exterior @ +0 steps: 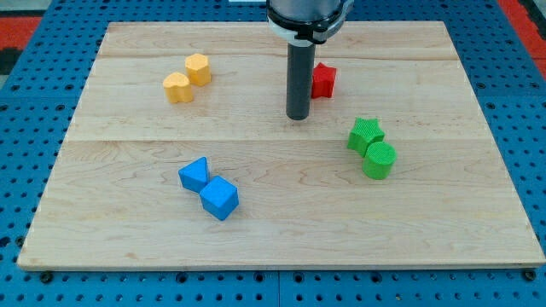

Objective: Point at the red star

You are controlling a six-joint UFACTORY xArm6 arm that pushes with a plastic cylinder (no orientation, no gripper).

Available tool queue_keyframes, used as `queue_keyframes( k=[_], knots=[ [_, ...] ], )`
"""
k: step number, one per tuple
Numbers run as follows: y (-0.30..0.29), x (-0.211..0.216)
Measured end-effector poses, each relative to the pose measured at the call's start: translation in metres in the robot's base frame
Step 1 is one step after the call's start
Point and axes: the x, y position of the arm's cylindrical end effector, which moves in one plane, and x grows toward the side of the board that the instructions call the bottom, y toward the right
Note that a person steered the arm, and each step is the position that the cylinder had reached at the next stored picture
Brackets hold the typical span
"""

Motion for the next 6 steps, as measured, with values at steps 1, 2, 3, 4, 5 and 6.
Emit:
queue_keyframes(
  k=[1, 2, 3, 4, 5, 6],
  knots=[
    [0.000, 0.000],
    [-0.003, 0.000],
    [-0.002, 0.000],
    [-0.002, 0.000],
    [0.031, -0.008],
    [0.088, -0.042]
  ],
)
